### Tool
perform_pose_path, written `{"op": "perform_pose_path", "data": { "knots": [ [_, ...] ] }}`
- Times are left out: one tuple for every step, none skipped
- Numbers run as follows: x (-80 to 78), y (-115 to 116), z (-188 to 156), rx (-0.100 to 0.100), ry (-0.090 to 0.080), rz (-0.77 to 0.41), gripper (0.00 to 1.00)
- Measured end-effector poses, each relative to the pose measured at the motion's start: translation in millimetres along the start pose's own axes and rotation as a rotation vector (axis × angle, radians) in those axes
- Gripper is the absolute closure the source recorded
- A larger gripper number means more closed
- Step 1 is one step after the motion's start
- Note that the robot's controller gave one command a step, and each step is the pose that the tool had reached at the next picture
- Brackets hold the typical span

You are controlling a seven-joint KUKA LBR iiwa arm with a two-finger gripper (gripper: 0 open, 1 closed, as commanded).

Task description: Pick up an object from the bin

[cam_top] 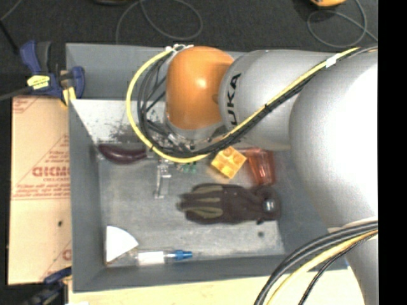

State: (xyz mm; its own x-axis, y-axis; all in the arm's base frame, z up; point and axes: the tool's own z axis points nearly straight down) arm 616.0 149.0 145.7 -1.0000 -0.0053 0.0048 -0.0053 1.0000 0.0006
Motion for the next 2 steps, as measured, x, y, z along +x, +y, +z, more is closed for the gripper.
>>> {"op": "perform_pose_path", "data": {
  "knots": [
    [-1.7,0,-5,-0.001,-0.008,0.002,0.0],
    [5.0,-23,6,-0.002,-0.01,-0.095,0.0]
  ]
}}
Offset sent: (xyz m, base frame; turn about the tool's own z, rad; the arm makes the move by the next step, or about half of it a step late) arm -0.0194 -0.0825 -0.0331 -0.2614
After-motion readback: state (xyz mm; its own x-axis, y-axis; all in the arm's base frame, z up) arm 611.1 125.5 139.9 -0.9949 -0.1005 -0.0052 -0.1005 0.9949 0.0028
